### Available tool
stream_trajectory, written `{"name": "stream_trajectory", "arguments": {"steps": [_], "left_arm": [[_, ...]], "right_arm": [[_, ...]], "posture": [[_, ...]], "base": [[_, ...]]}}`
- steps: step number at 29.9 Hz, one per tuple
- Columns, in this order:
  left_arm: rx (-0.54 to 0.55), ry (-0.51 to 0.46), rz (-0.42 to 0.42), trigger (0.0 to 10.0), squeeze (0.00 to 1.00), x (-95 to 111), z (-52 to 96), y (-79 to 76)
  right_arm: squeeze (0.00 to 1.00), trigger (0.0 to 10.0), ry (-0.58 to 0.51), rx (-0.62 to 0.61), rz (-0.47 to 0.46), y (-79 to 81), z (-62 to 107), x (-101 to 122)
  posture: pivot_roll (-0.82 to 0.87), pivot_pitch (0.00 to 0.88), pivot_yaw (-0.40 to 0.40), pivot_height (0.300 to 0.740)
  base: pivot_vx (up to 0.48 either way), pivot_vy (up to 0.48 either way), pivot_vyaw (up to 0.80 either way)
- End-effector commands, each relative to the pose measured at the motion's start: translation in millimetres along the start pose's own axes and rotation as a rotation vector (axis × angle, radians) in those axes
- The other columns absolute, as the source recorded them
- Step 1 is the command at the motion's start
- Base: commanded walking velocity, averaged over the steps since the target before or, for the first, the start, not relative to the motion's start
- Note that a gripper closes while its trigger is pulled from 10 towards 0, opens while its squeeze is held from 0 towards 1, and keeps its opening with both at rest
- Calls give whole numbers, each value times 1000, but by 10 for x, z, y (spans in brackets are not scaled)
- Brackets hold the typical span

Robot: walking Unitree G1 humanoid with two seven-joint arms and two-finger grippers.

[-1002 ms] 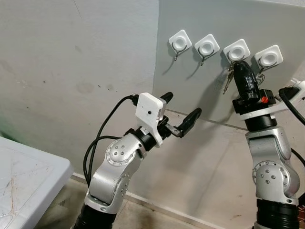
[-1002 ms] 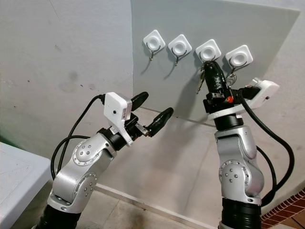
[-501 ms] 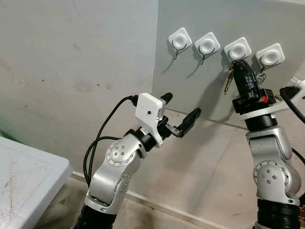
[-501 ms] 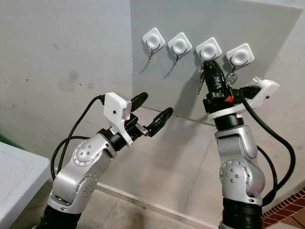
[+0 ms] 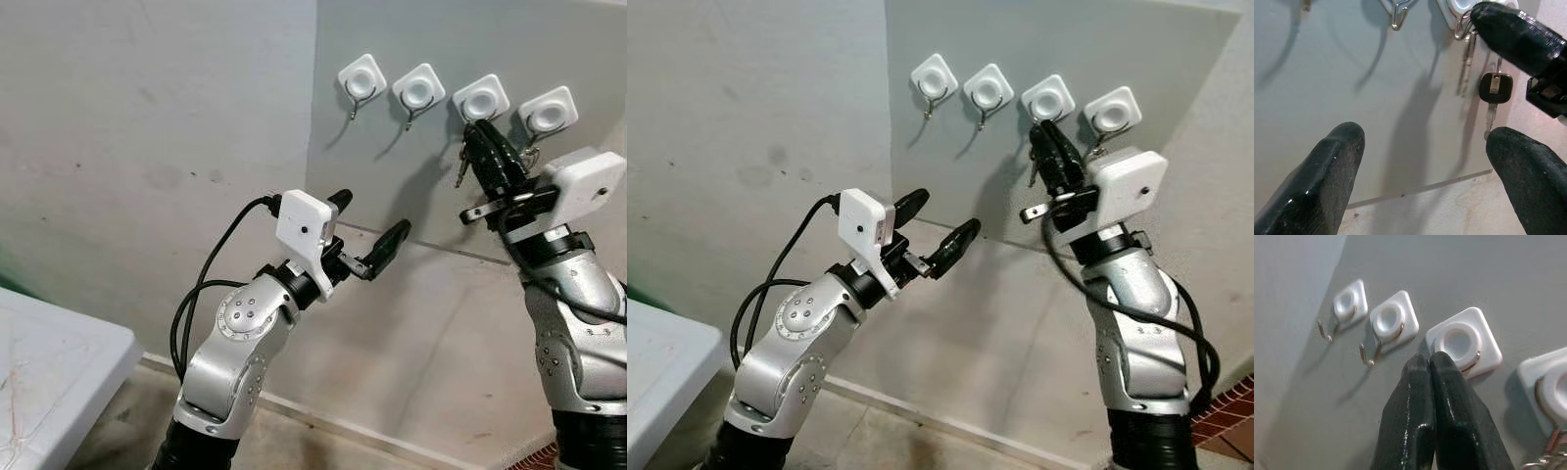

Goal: Hang keys on a hook

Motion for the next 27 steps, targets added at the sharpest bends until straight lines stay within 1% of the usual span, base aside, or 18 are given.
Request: {"name": "stream_trajectory", "arguments": {"steps": [1, 2, 3, 4, 7, 8, 10, 13, 16, 17, 20, 22, 27], "left_arm": [[-6, -13, 7, 10000, 0, 42, -7, -22], [-5, -13, 7, 10000, 0, 41, -8, -22], [-4, -13, 9, 10000, 0, 41, -9, -21], [-4, -13, 9, 10000, 0, 40, -10, -20], [-3, -13, 12, 10000, 0, 39, -10, -21], [-4, -13, 13, 10000, 0, 40, -11, -22], [-4, -13, 13, 10000, 0, 40, -11, -22], [-2, -14, 18, 10000, 0, 38, -12, -22], [-1, -15, 20, 10000, 0, 38, -11, -23], [0, -15, 20, 10000, 0, 38, -12, -25], [1, -15, 22, 10000, 0, 41, -11, -27], [2, -15, 22, 10000, 0, 41, -13, -28], [7, -12, 27, 10000, 0, 37, -13, -27]], "right_arm": [[0, 10000, 48, 81, 107, 141, 5, -106], [0, 10000, 51, 84, 145, 138, 6, -110], [0, 10000, 55, 88, 154, 138, 8, -122], [0, 10000, 65, 100, 196, 142, 12, -140], [0, 10000, 77, 107, 227, 140, 24, -172], [0, 10000, 80, 115, 252, 144, 27, -179], [0, 10000, 80, 115, 252, 144, 27, -179], [0, 10000, 95, 125, 292, 158, 56, -243], [0, 10000, 101, 121, 296, 162, 72, -283], [1000, 10000, 110, 113, 275, 163, 89, -312], [1000, 10000, 122, 98, 219, 172, 120, -367], [1000, 10000, 121, 91, 211, 167, 123, -371], [1000, 10000, 97, -19, 62, 85, 143, -396]], "posture": [[-16, 74, -26, 740], [-16, 74, -26, 740], [-16, 74, -27, 740], [-18, 74, -27, 740], [-17, 72, -28, 740], [-17, 72, -28, 740], [-17, 72, -28, 740], [-18, 67, -28, 740], [-17, 66, -28, 740], [-16, 63, -29, 740], [-15, 59, -29, 740], [-15, 59, -29, 740], [-14, 56, -30, 740]], "base": [[0, 0, 0], [0, 0, 0], [0, 0, 0], [0, 0, 0], [0, 0, 0], [0, 0, 0], [0, 0, 0], [0, 0, 0], [0, 0, 0], [0, 0, 0], [0, 0, 0], [0, 0, 0], [0, 0, 0]]}}
Point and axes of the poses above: a point about 5 cm out from each wrist's last joint towards the gripper, its own z axis pointing back from the gripper into the wrist, its own x axis along the axis of the wrist's last joint, y = z × x, the point moved 2 cm from there along -z, pointing out of the wrist towards the gripper, and after that the axes turned 8 degrees about -z, right-handed, at the moved point
